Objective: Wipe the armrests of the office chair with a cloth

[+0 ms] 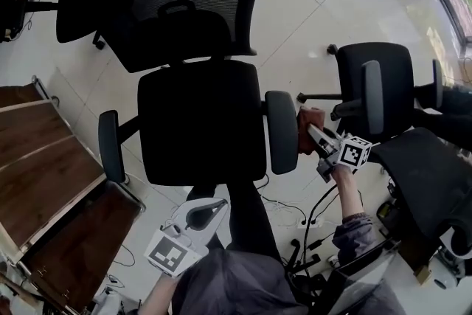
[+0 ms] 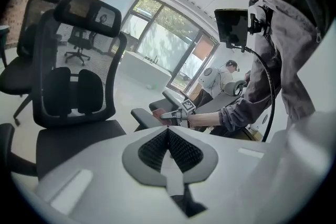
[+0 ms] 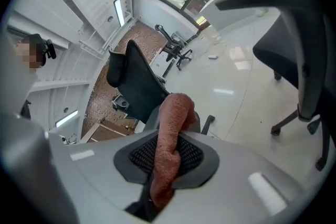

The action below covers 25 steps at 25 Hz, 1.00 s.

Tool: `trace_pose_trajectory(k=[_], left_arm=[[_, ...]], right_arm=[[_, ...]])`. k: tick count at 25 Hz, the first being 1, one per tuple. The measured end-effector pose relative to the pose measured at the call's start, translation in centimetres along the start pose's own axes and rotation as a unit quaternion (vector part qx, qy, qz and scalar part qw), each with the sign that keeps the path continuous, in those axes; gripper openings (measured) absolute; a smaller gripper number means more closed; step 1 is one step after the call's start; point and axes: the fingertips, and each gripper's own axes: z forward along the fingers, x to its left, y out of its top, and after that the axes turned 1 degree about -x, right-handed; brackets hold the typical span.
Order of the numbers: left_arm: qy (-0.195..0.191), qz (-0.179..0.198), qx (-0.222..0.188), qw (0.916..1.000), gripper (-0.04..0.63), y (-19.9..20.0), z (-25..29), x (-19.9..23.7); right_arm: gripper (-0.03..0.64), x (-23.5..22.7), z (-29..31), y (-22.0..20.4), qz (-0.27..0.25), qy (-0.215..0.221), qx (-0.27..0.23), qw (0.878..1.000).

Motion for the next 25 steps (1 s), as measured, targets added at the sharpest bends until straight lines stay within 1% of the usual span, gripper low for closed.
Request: trace_pose_trajectory(k=[4, 7, 10, 12, 14, 16, 18, 22, 25], left_arm=[[0.007, -0.012, 0.004, 0.9999, 0.015, -0.8, 0.0, 0.5], [0.009, -0.027, 0.016, 0.9995, 0.015, -1.9, 0.6, 0.9], [0.012, -0.042, 0.028, 0.9987, 0.015, -3.0, 1.6, 1.4], [0.011, -0.05, 0.03, 0.9982, 0.015, -3.4, 2.4, 1.6], [0.009, -0.059, 0.034, 0.9976, 0.015, -3.6, 3.0, 1.6], [0.006, -0.06, 0.035, 0.9976, 0.015, -3.7, 3.4, 1.8], [0.004, -0.056, 0.035, 0.9978, 0.015, -3.5, 3.6, 1.9], [0.002, -0.05, 0.034, 0.9982, 0.015, -2.5, 3.3, 2.1], [-0.004, -0.036, 0.031, 0.9989, 0.015, -1.3, 2.8, 2.0]], right_arm=[[0.058, -2.2, 3.0, -0.6, 0.026, 0.027, 0.005, 0.999], [0.058, -4.5, 6.8, -1.8, 0.047, 0.037, 0.026, 0.998], [0.058, -7.9, 10.6, -2.9, 0.043, 0.008, 0.057, 0.997], [0.058, -10.1, 12.6, -3.5, 0.053, -0.017, 0.068, 0.996], [0.058, -11.7, 14.0, -4.0, 0.057, -0.033, 0.077, 0.995], [0.058, -12.7, 14.8, -4.3, 0.053, -0.05, 0.087, 0.993], [0.058, -12.9, 14.8, -4.2, 0.05, -0.061, 0.092, 0.993], [0.058, -10.9, 13.3, -3.8, 0.063, -0.038, 0.079, 0.994], [0.058, -8.7, 10.5, -3.1, 0.056, -0.036, 0.063, 0.996]])
